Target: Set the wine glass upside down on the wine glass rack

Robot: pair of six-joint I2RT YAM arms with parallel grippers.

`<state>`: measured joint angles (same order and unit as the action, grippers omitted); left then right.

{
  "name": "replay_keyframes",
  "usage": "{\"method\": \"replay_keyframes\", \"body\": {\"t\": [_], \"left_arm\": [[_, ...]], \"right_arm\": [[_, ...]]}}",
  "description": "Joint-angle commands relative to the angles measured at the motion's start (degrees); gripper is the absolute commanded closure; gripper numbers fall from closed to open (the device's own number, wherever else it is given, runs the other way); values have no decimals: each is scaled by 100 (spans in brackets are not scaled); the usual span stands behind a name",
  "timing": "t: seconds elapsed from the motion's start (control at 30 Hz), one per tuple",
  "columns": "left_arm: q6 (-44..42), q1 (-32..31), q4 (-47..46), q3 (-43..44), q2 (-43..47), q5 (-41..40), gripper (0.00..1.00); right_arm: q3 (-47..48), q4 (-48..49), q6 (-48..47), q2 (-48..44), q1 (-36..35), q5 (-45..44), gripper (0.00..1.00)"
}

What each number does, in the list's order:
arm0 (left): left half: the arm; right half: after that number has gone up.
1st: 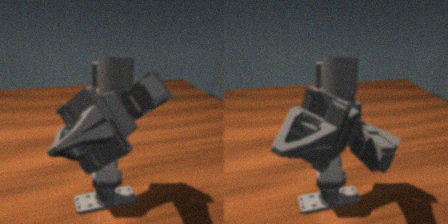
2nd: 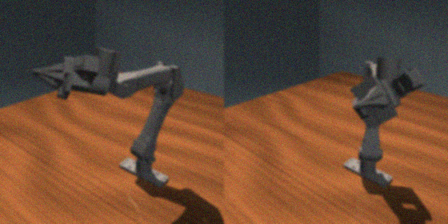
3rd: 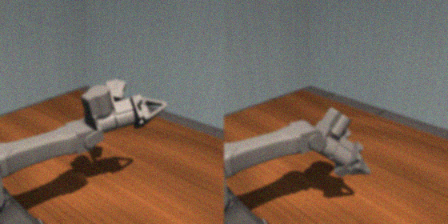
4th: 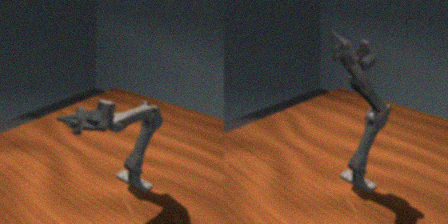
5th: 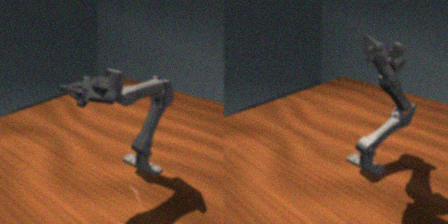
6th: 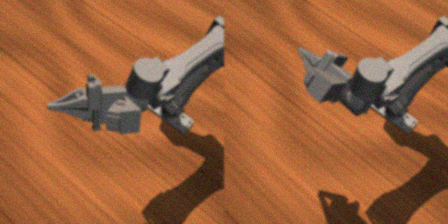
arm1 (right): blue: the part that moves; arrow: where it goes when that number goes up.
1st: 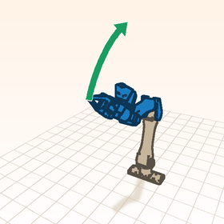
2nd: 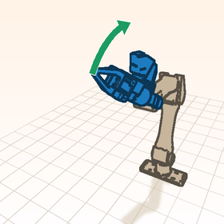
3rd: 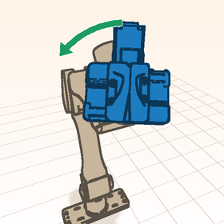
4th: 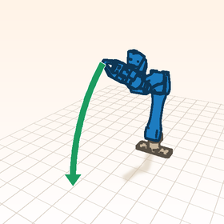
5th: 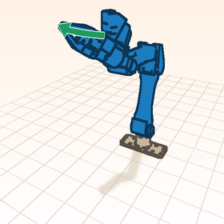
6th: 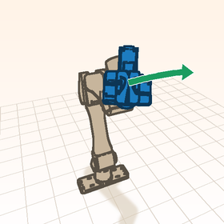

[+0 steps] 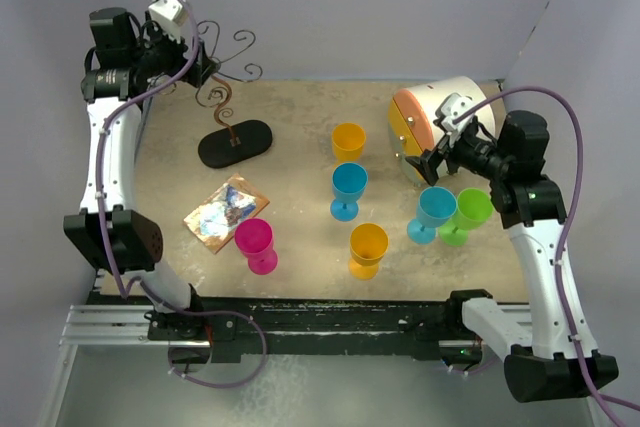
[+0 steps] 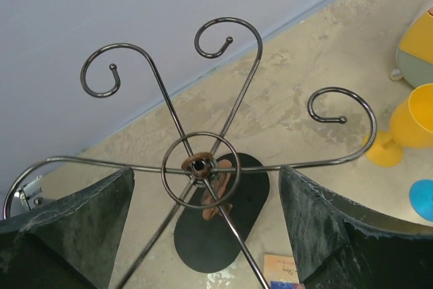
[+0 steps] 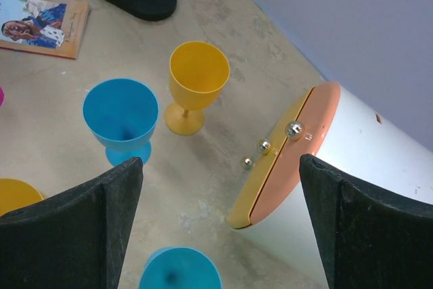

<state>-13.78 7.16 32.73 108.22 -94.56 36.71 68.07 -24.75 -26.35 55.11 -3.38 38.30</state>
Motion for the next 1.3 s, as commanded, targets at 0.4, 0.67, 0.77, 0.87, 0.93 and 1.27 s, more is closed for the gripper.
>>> {"method": "replay_keyframes", "body": {"t": [0.4,0.67,0.77,0.87,0.93,1.27], "left_arm": [[-881,49,537,1106,-925,762,28],[-1093,49,618,1096,-839,689,37],[-1116,44,599,1096,-844,672,41],[-1134,49,575,1119,-861,664,47],[-1143,49,555,1122,-854,647,51],[-1028,53,427,1088,-919,585,71]], "right_arm": [[-327,430,-83,-105,-23,-169,0],[-399,480,-99,-49,-23,-226,0],[-405,489,-99,-46,-23,-218,0],[-418,498,-101,-29,-23,-218,0],[-426,506,-99,-14,-23,-203,0],[-444,507,-107,17,-23,-235,0]]}}
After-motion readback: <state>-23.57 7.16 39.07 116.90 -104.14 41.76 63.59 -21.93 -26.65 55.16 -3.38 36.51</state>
